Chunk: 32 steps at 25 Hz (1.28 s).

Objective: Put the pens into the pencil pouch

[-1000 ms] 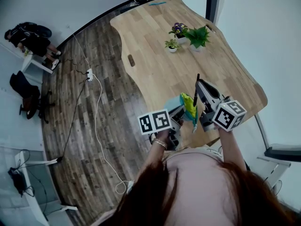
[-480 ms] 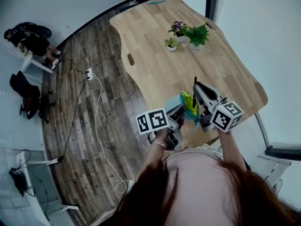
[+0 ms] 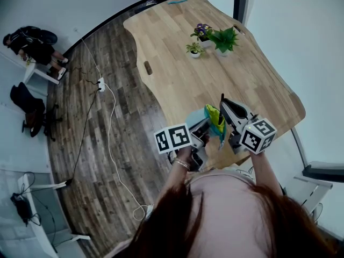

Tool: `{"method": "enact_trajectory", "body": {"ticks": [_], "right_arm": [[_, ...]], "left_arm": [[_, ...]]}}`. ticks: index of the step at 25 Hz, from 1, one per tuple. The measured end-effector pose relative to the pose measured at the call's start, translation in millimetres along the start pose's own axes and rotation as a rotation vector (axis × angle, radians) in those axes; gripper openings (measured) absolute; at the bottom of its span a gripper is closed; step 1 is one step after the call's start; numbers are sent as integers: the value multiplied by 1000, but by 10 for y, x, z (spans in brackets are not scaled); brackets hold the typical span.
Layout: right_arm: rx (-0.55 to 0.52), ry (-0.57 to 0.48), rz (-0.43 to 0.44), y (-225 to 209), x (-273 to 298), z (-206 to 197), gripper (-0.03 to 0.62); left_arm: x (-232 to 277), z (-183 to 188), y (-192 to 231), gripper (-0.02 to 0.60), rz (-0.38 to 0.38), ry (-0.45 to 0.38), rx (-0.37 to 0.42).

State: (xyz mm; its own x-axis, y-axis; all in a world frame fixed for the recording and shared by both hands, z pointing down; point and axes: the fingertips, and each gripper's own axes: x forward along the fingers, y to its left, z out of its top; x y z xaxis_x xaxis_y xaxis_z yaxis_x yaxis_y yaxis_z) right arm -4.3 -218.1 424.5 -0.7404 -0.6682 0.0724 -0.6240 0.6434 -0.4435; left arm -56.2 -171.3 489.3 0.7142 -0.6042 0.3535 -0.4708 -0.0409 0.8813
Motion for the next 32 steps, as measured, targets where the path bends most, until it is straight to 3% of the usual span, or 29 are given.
{"method": "enact_trajectory", "body": {"ticks": [10,16,21,32], "right_arm": [[-63,50,3,52,-50,-168,33],[45,-13,-27,-30,-118,-135,32],[99,-79,4,-4,-90,-5,31],[-17,35,27,81,-31,-232,32]], "left_arm": [[-26,76,28,8,-5,-20,-23],[-50,119,40,8,-1,-37,-29],[-25,87,28,8,-7,-29,-33],[-27,97,-46,8,-40,-30,-56]]}}
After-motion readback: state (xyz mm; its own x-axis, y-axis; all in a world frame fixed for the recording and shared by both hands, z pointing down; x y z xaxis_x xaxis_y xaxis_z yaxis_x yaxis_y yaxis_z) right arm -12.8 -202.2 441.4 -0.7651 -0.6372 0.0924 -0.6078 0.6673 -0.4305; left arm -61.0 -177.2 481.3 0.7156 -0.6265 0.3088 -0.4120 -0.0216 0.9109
